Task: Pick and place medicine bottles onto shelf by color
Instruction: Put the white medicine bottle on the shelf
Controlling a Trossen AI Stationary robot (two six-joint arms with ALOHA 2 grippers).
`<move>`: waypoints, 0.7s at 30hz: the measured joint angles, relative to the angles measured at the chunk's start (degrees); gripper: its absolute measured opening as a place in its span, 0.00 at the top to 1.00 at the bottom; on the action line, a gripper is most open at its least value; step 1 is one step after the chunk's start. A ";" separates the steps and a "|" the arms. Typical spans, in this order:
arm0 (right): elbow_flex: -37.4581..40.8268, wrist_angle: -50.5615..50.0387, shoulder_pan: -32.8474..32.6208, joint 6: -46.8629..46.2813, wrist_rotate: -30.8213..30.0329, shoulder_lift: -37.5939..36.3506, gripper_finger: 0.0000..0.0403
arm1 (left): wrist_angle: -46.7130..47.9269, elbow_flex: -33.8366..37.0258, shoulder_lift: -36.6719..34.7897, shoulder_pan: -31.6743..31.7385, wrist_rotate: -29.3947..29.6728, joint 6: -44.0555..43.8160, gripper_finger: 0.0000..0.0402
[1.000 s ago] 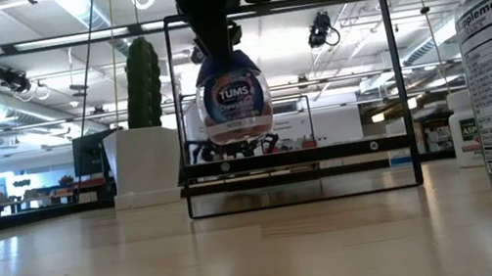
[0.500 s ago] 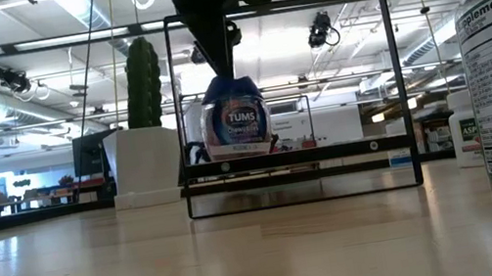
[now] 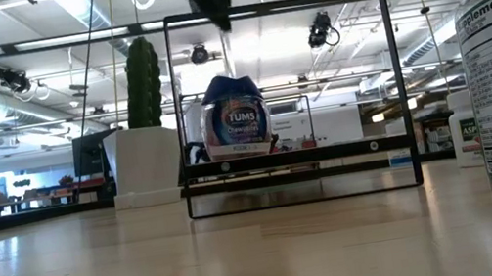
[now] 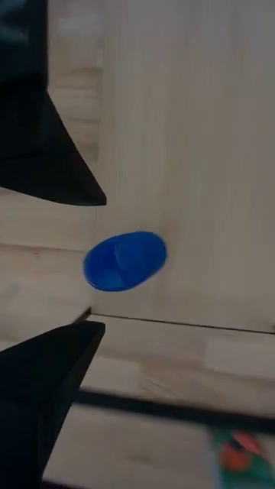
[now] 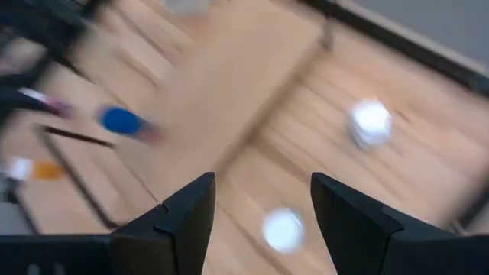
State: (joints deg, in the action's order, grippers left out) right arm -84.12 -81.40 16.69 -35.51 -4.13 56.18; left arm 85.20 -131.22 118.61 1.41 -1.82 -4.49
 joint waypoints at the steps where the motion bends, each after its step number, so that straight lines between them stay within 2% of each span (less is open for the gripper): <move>1: 0.00 -2.43 0.04 -0.90 -0.13 0.73 0.45 | 0.61 -1.85 -0.08 0.09 0.31 -0.59 0.34; 3: 0.07 -6.20 0.01 -3.37 -0.10 2.23 0.45 | 0.99 -3.83 -0.77 0.29 1.47 -0.85 0.35; 4: 0.33 -6.99 -0.02 -4.55 -0.09 2.88 0.45 | -0.24 -2.51 -2.37 0.36 1.96 -0.87 0.36; 11: 3.86 -7.07 -2.39 -11.55 1.81 7.21 0.44 | -0.48 -1.09 -10.83 1.43 6.56 -0.95 0.41; 16: 10.08 -6.36 -5.11 -14.39 3.91 9.46 0.39 | -2.03 -1.09 -15.75 1.25 6.70 -2.45 0.44; 21: 17.46 -0.73 -7.86 -19.64 4.95 8.89 0.33 | -2.30 -1.09 -18.24 0.20 6.72 -2.73 0.46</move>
State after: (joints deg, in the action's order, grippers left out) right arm -66.66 -82.13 8.83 -55.15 0.81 65.07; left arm 82.90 -132.31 100.36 1.61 4.91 -7.22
